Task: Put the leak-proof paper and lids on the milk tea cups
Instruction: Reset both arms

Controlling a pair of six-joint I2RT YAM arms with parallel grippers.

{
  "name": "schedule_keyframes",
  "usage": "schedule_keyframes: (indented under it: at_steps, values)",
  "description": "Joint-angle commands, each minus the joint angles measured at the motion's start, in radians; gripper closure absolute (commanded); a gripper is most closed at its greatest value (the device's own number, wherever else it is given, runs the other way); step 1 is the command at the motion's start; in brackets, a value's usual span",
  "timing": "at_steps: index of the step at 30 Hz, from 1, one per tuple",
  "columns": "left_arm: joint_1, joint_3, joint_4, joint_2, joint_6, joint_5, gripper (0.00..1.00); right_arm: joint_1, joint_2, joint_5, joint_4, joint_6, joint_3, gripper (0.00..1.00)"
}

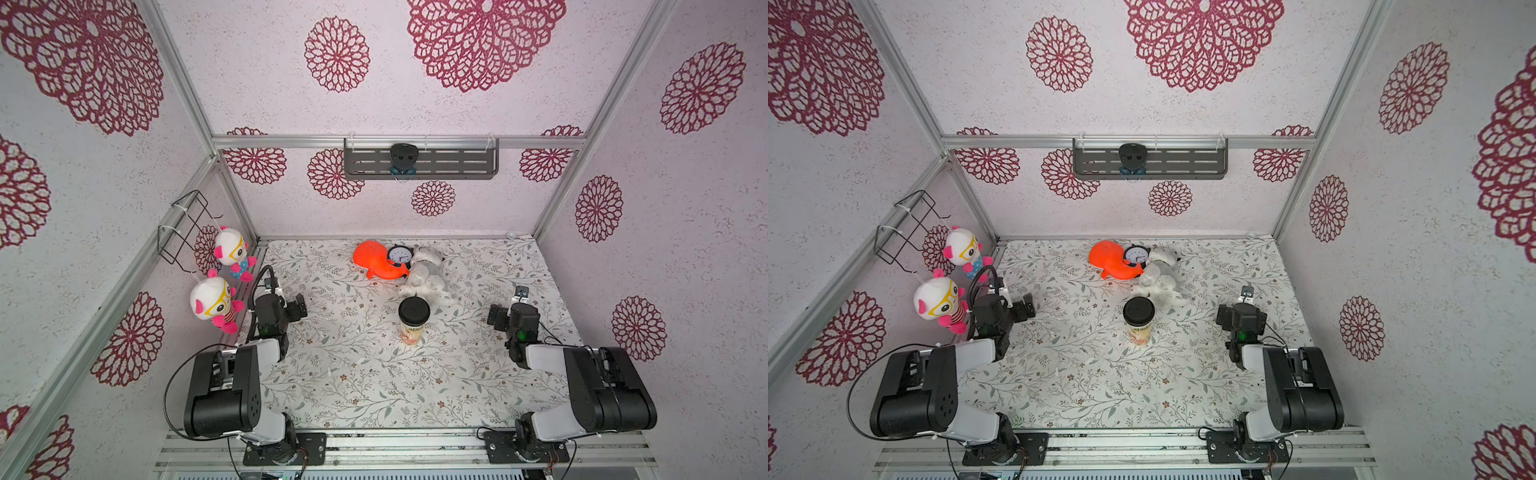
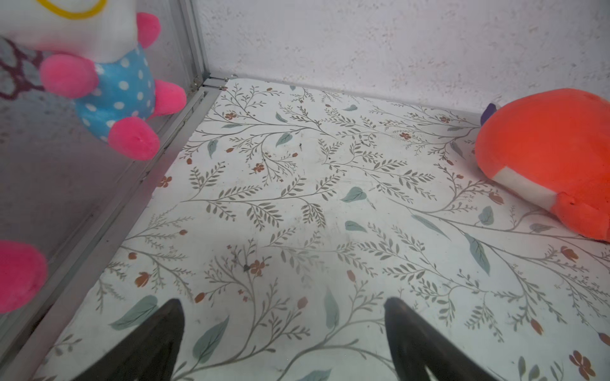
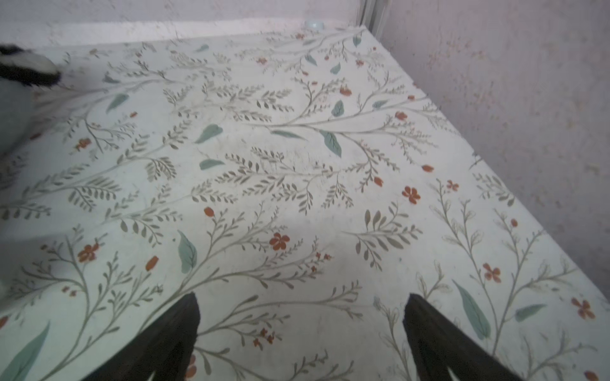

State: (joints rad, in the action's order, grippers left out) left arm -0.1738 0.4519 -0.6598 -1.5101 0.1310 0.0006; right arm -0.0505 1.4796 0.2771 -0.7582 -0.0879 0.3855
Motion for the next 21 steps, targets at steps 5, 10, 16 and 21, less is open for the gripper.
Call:
schedule_keyframes:
  at_steps: [5,10,16,21]
  values:
    - [-0.017,-0.048,-0.267,-0.051,-0.029,0.154,0.03,0.031,0.070,-0.086,-0.439,0.068,-0.121,0.01]
    - [-0.013,-0.039,-0.232,-0.041,-0.001,0.059,0.03,0.029,0.057,-0.078,-0.423,0.069,-0.122,0.01]
    - [-0.013,-0.038,-0.227,-0.038,0.003,0.056,0.03,0.029,0.053,-0.083,-0.416,0.071,-0.120,0.01]
    - [-0.011,-0.039,-0.227,-0.038,0.002,0.056,0.03,0.028,0.058,-0.084,-0.409,0.071,-0.115,0.01]
